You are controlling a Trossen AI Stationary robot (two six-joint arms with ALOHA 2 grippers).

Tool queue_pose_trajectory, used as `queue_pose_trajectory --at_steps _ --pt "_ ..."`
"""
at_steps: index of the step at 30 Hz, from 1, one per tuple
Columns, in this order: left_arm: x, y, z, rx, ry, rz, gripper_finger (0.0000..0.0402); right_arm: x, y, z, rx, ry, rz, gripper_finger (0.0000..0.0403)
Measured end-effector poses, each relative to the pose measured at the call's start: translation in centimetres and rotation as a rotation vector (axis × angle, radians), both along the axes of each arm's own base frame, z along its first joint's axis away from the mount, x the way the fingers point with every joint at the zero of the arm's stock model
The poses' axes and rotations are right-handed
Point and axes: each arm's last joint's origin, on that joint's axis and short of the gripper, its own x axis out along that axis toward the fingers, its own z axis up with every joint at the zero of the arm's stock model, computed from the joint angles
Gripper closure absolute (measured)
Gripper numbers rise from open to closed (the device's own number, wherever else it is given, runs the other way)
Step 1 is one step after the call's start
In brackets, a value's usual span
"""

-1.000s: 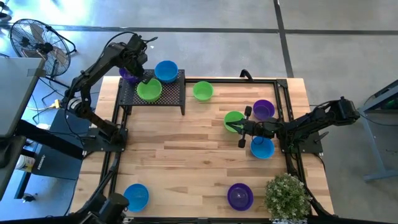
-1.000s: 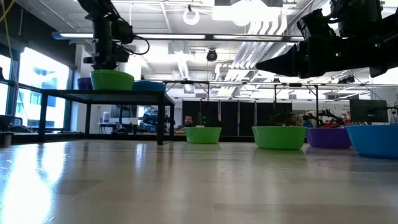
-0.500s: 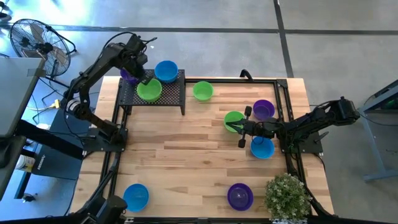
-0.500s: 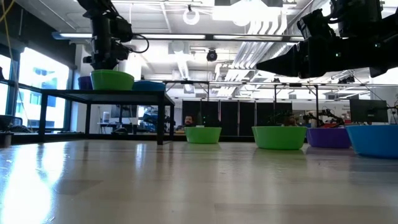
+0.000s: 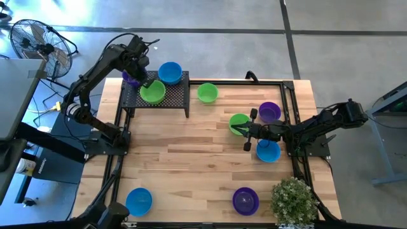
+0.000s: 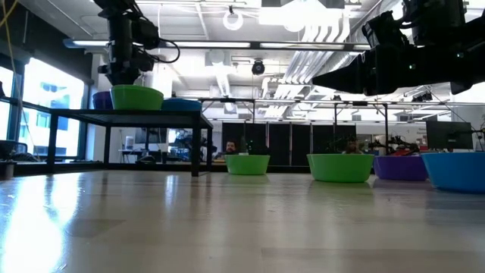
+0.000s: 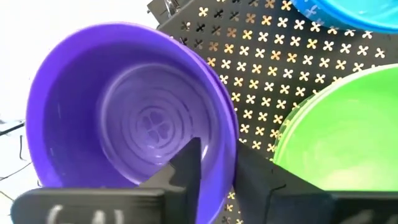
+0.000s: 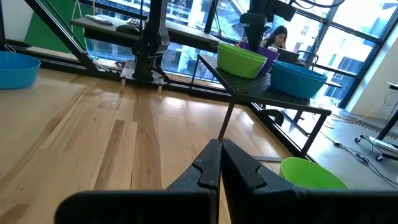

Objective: Pick & Place Mini bowls
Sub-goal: Stack the purple bowl on top of the purple bowl on the shelf

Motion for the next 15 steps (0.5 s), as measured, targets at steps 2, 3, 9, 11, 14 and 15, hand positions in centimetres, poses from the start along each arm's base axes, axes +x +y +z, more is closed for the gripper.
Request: queue_pose_trajectory --at_steps 2,3,9,11,14,15 --pt "0.0 0.0 0.0 0.0 -0.001 0.0 0.0293 0.0 0.01 0.0 0.0 0.0 0.0 0.0401" --pt "0.01 -0.01 0.01 -0.001 -0.003 -0.001 0.0281 0.0 0.01 0.0 0.0 0.0 0.0 0.0401" --pt "0.08 -0.02 0.04 -0.006 -0.019 -0.018 0.0229 0.0 0.0 0.0 0.0 0.0 0.0 0.0401" --pt "0.1 0.01 0.06 -0.003 -0.02 -0.023 0.0226 0.0 0.0 0.0 0.0 0.0 0.0 0.0402" --pt "0.11 0.02 0.12 -0.001 -0.021 -0.027 0.0225 0.0 0.01 0.0 0.0 0.0 0.0 0.0402" --pt "0.11 0.02 0.24 0.002 -0.023 -0.028 0.0225 0.0 0.01 0.0 0.0 0.0 0.0 0.0401"
